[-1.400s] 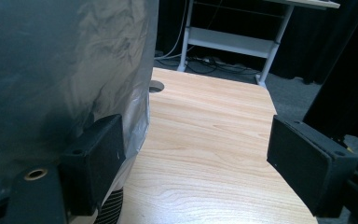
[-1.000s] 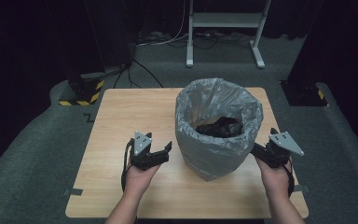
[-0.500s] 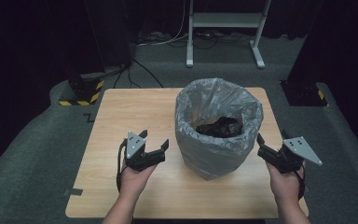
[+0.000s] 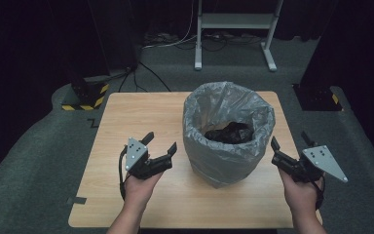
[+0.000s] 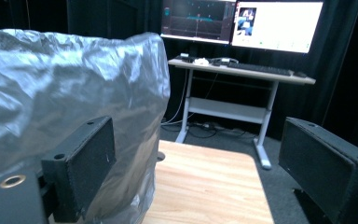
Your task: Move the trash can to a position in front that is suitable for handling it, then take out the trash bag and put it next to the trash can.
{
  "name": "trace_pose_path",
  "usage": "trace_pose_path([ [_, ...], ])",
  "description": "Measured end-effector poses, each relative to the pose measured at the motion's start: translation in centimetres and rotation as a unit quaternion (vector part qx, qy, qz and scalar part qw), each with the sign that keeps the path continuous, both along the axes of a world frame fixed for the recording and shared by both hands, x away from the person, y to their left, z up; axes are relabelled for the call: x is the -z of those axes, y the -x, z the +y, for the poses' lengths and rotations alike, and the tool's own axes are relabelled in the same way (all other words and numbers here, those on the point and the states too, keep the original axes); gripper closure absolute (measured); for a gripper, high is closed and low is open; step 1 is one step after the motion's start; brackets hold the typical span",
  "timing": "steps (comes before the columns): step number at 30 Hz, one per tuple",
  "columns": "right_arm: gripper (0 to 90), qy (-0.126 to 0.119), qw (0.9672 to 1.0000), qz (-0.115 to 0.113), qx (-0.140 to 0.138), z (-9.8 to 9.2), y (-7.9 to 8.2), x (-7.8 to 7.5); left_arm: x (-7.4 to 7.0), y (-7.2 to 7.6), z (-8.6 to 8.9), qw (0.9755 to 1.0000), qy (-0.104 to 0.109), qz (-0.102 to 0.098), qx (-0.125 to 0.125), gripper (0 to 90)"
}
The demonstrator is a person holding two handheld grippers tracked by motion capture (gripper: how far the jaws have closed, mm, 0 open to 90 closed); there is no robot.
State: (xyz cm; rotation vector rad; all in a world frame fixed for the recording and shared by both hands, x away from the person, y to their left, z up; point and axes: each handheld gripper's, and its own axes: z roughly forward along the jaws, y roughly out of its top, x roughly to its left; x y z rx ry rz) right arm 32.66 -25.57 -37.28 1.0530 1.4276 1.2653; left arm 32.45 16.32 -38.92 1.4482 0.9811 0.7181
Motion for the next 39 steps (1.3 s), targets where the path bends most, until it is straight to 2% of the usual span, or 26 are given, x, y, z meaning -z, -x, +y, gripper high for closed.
trace_pose_path([
  [2,10.6,-0.001,1.0,-0.004,-0.001,0.0,0.2,-0.2,-0.3,0.2,0.0,0.9998,0.009,-0.018,0.003,14.9],
  [3,11.0,-0.006,0.9999,-0.011,-0.006,0.0,0.4,-0.6,-0.5,0.4,-0.1,0.9997,0.013,-0.021,0.005,14.9],
  [6,12.0,-0.011,0.9997,-0.017,-0.015,0.1,0.8,-1.2,-1.1,0.8,-0.4,0.9992,0.012,-0.036,0.011,14.9],
  [10,12.3,-0.012,0.9994,-0.026,-0.019,0.3,1.1,-1.8,-1.8,1.3,-1.0,0.9989,0.021,-0.036,0.021,14.9],
  [11,12.5,-0.022,0.9991,-0.027,-0.024,0.4,1.2,-2.0,-2.2,1.6,-1.3,0.9985,0.021,-0.046,0.024,14.9],
  [14,12.6,-0.022,0.999,-0.03,-0.025,0.4,1.3,-2.3,-2.4,1.9,-1.5,0.9979,0.021,-0.053,0.029,14.9],
  [15,13.2,-0.025,0.9989,-0.033,-0.024,0.5,1.4,-2.5,-2.5,1.9,-1.7,0.9977,0.015,-0.057,0.032,14.9],
  [17,13.6,-0.026,0.9987,-0.034,-0.027,0.5,1.5,-2.6,-2.6,1.9,-1.8,0.9977,0.017,-0.054,0.036,14.9],
  [18,14.3,-0.027,0.9986,-0.037,-0.027,0.6,1.6,-2.7,-2.8,1.7,-1.9,0.9982,0.019,-0.044,0.036,14.9],
  [21,15.6,-0.024,0.9986,-0.037,-0.03,0.6,1.7,-2.8,-3.0,1.6,-2.1,0.9979,0.024,-0.043,0.044,14.6],
  [22,16.9,-0.026,0.9984,-0.04,-0.031,0.6,1.8,-2.8,-3.1,1.6,-2.5,0.9979,0.016,-0.045,0.045,14.5],
  [29,18.9,-0.024,0.9981,-0.036,-0.045,1.1,1.6,-3.1,-3.6,1.2,-3.5,0.9981,0.017,-0.043,0.041,14.9],
  [35,21.1,-0.032,0.9976,-0.035,-0.051,1.5,0.9,-3.6,-4.6,-0.5,-4.1,0.9983,0.029,-0.032,0.039,17.6],
  [39,23.2,-0.032,0.9972,-0.04,-0.054,1.6,0.7,-4.1,-5.3,-1.0,-4.4,0.9985,0.025,-0.032,0.037,19.3],
])
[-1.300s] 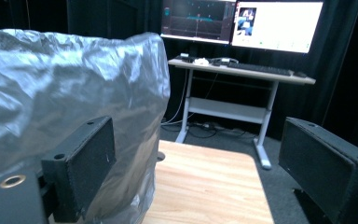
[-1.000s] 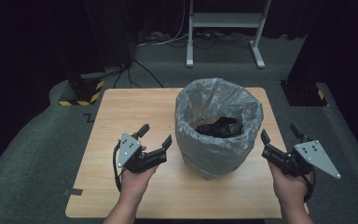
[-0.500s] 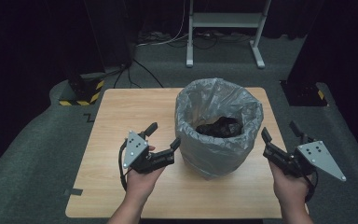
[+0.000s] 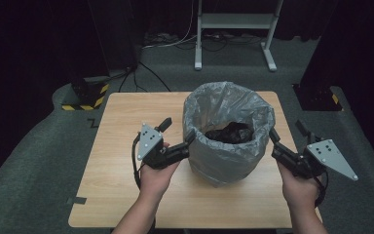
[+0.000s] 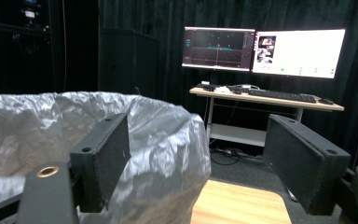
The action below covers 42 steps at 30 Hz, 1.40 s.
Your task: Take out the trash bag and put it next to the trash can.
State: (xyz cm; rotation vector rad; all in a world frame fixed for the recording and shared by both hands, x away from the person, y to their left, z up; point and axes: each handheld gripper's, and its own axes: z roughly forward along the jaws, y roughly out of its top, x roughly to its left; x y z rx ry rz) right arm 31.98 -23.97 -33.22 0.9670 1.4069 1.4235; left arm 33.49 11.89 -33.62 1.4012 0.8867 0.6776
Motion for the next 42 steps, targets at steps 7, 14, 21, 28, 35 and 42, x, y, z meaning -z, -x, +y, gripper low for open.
trace_pose_path([
  [7,33.3,0.003,1.0,-0.001,-0.005,0.4,-1.3,-2.0,-0.9,-1.2,-1.1,0.9999,0.009,0.007,-0.011,26.8],
  [14,49.2,0.009,0.9989,0.045,0.001,0.9,-4.3,-1.7,-0.4,-2.5,-1.7,0.9993,0.001,0.028,-0.024,39.1],
  [21,62.0,0.002,0.9966,0.082,-0.003,1.3,-5.5,-0.9,-0.1,-2.3,-2.1,0.9989,0.0,0.019,-0.042,53.5],
  [28,79.6,0.018,0.9957,0.09,0.008,2.1,-5.6,-0.8,-0.1,-2.0,-1.7,0.9984,-0.004,0.007,-0.057,71.5],
  [35,89.8,0.032,0.9964,0.074,0.026,2.5,-5.2,-0.8,-0.1,-1.7,-1.7,0.998,-0.014,-0.005,-0.061,88.5],
  [42,89.8,0.017,0.999,0.026,0.031,2.7,-3.7,-2.2,-1.8,-1.4,-1.4,0.9971,0.002,-0.048,-0.06,89.1],
])
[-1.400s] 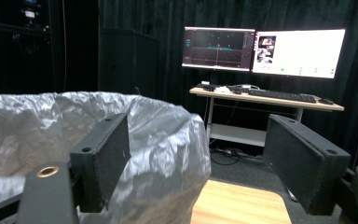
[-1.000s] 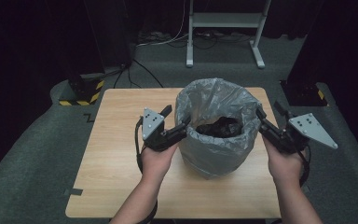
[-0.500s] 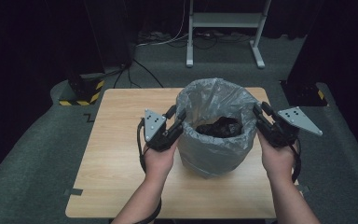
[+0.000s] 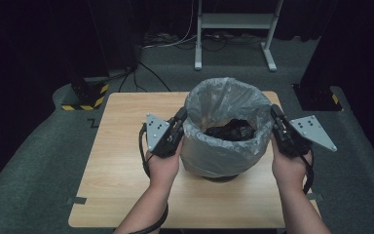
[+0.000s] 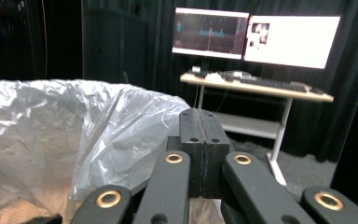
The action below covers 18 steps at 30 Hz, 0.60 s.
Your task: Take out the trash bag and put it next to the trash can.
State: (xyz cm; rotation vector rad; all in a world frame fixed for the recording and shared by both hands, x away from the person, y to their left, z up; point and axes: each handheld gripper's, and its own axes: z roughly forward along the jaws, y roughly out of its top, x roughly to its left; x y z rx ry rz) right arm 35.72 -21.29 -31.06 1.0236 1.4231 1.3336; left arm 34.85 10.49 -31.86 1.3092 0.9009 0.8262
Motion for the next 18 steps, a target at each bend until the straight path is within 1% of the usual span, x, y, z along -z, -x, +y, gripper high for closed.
trace_pose_path([
  [1,89.8,-0.003,1.0,-0.007,0.0,0.0,0.2,-0.3,0.0,0.0,0.0,1.0,0.0,0.0,0.0,89.1],
  [2,89.8,-0.004,0.9999,-0.014,0.001,0.0,0.4,-0.6,-0.7,0.0,0.0,0.9999,0.005,-0.011,0.001,89.1],
  [4,89.8,-0.01,0.9996,-0.027,0.001,0.1,0.8,-1.3,-1.4,0.1,0.0,0.9997,0.008,-0.021,0.002,89.1],
  [5,89.8,-0.013,0.9994,-0.032,0.002,0.1,1.0,-1.7,-1.4,0.1,0.0,0.9997,0.008,-0.021,0.002,89.1],
  [6,89.8,-0.014,0.9992,-0.038,0.002,0.2,1.1,-2.1,-2.2,0.2,0.1,0.9995,0.011,-0.03,0.004,89.1],
  [7,89.8,-0.014,0.9992,-0.038,0.002,0.2,1.1,-2.1,-2.2,0.2,0.1,0.9995,0.011,-0.03,0.004,89.1],
  [8,89.8,-0.02,0.9987,-0.046,0.001,0.2,1.4,-2.8,-2.9,0.2,0.2,0.9992,0.012,-0.038,0.006,89.2],
  [10,89.8,-0.025,0.9984,-0.051,0.001,0.2,1.6,-3.5,-3.6,0.2,0.2,0.9989,0.011,-0.045,0.007,89.1],
  [11,89.8,-0.024,0.9982,-0.055,0.002,0.2,1.7,-3.8,-3.6,0.2,0.2,0.9989,0.011,-0.045,0.007,89.1],
  [12,89.8,-0.025,0.998,-0.057,0.003,0.2,1.7,-4.1,-3.9,0.2,0.2,0.9988,0.013,-0.047,0.006,89.1],
  [13,89.8,-0.025,0.9978,-0.062,0.004,0.2,1.8,-4.4,-4.5,0.4,0.3,0.9984,0.017,-0.054,0.007,89.1],
  [14,89.8,-0.025,0.9978,-0.062,0.004,0.2,1.8,-4.4,-4.5,0.4,0.3,0.9984,0.017,-0.054,0.007,89.1],
  [15,89.8,-0.031,0.9971,-0.07,0.005,0.2,2.1,-5.1,-4.7,0.7,0.4,0.9979,0.019,-0.062,0.009,89.2],
  [17,89.8,-0.032,0.9968,-0.074,0.005,0.2,2.3,-5.3,-4.6,0.9,0.4,0.9977,0.019,-0.064,0.01,89.1],
  [18,89.8,-0.037,0.9961,-0.08,0.003,0.2,2.8,-5.6,-4.2,1.1,0.5,0.9977,0.019,-0.063,0.012,89.1],
])
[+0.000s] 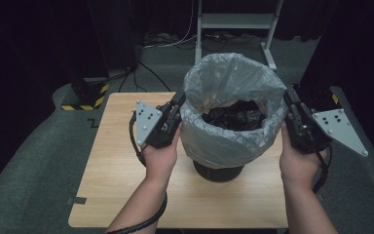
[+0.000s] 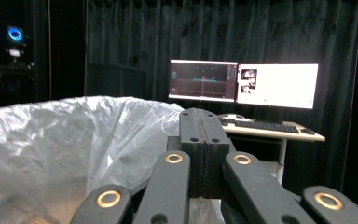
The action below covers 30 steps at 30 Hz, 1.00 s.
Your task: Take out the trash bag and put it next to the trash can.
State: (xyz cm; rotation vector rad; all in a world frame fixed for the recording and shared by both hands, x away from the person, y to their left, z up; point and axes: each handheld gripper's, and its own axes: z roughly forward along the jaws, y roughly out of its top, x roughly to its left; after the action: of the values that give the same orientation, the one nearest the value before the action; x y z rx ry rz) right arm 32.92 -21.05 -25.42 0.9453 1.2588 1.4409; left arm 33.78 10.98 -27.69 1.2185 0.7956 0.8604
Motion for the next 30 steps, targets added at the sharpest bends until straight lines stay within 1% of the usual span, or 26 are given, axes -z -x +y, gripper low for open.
trace_pose_path([
  [1,89.8,0.0,1.0,0.0,0.0,0.0,0.0,0.0,0.0,0.0,0.0,1.0,0.0,0.0,0.0,89.1],
  [2,89.7,0.0,1.0,-0.004,0.001,0.3,0.5,0.1,0.6,-0.1,0.2,0.9998,0.01,0.014,0.007,89.1],
  [3,89.7,0.0,1.0,-0.004,0.001,0.3,0.5,0.1,0.6,-0.1,0.2,0.9998,0.01,0.014,0.007,89.1],
  [4,89.7,-0.003,0.9999,-0.01,0.005,0.6,1.2,0.4,1.3,-0.2,0.4,0.9996,0.013,0.023,0.006,89.1],
  [6,89.7,-0.01,0.9998,-0.018,0.005,1.0,1.9,0.7,1.8,-0.2,0.5,0.9996,0.013,0.026,0.005,89.1],
  [7,89.7,-0.01,0.9998,-0.018,0.005,1.0,1.9,0.7,1.8,-0.2,0.5,0.9996,0.013,0.026,0.005,89.1],
  [8,89.8,-0.014,0.9995,-0.028,0.002,1.7,2.8,0.8,2.0,-0.2,0.5,0.9995,0.013,0.028,0.005,89.1],
  [9,89.8,-0.014,0.9995,-0.028,0.002,1.7,2.8,0.8,2.1,-0.2,0.5,0.9995,0.011,0.028,0.005,89.1],
  [10,89.8,-0.017,0.9993,-0.034,-0.007,2.5,3.5,0.8,2.2,-0.2,0.5,0.9996,0.01,0.027,0.005,89.1],
  [11,89.8,-0.017,0.9993,-0.034,-0.007,2.5,3.5,0.8,2.3,-0.1,0.5,0.9996,0.01,0.027,0.005,89.1],
  [12,89.8,-0.013,0.9991,-0.037,-0.02,3.6,4.0,0.8,2.3,-0.1,0.4,0.9996,0.01,0.027,0.005,89.1],
  [13,89.8,-0.013,0.9991,-0.037,-0.02,3.6,4.0,0.8,2.4,0.0,0.4,0.9996,0.01,0.027,0.006,89.1],
  [14,89.9,-0.003,0.9987,-0.038,-0.032,5.0,4.4,0.9,2.6,0.0,0.3,0.9996,0.006,0.028,0.008,89.1],
  [18,89.9,0.023,0.9975,-0.034,-0.058,8.0,4.7,1.6,3.0,0.2,0.2,0.9995,0.005,0.029,0.012,89.1],
  [19,89.9,0.03,0.997,-0.033,-0.064,8.7,4.8,1.9,3.2,0.3,0.2,0.9995,0.0,0.03,0.013,89.1],
  [20,89.9,0.03,0.997,-0.033,-0.064,8.7,4.8,1.9,3.2,0.3,0.2,0.9995,0.0,0.03,0.013,89.1],
  [21,89.9,0.043,0.9958,-0.031,-0.074,10.2,4.9,2.4,3.3,0.3,0.2,0.9995,-0.001,0.03,0.014,89.1],
  [22,89.9,0.051,0.9952,-0.031,-0.077,10.8,4.9,2.7,3.4,0.4,0.3,0.9994,0.001,0.031,0.015,89.1],
  [24,89.9,0.064,0.9941,-0.034,-0.081,11.9,5.0,3.3,3.6,0.4,0.3,0.9993,0.002,0.033,0.018,89.1],
  [25,89.9,0.066,0.9937,-0.033,-0.085,12.3,5.0,3.6,3.6,0.4,0.3,0.9993,-0.002,0.033,0.019,89.1],
  [26,89.9,0.066,0.9937,-0.033,-0.085,12.3,5.0,3.6,3.6,0.4,0.3,0.9993,-0.002,0.033,0.019,89.1],
  [27,89.9,0.067,0.9933,-0.032,-0.089,12.6,4.9,3.9,3.7,0.4,0.3,0.9992,-0.004,0.033,0.021,89.1],
  [28,89.9,0.07,0.9925,-0.026,-0.097,13.5,4.8,4.5,3.8,0.4,0.2,0.9991,-0.004,0.035,0.023,89.0],
  [29,89.9,0.07,0.9925,-0.026,-0.097,13.5,4.8,4.5,3.9,0.4,0.2,0.9991,-0.006,0.035,0.024,89.0],
  [30,89.9,0.074,0.9919,-0.024,-0.1,13.9,4.7,4.9,4.0,0.4,0.3,0.999,-0.009,0.036,0.026,89.0],
])
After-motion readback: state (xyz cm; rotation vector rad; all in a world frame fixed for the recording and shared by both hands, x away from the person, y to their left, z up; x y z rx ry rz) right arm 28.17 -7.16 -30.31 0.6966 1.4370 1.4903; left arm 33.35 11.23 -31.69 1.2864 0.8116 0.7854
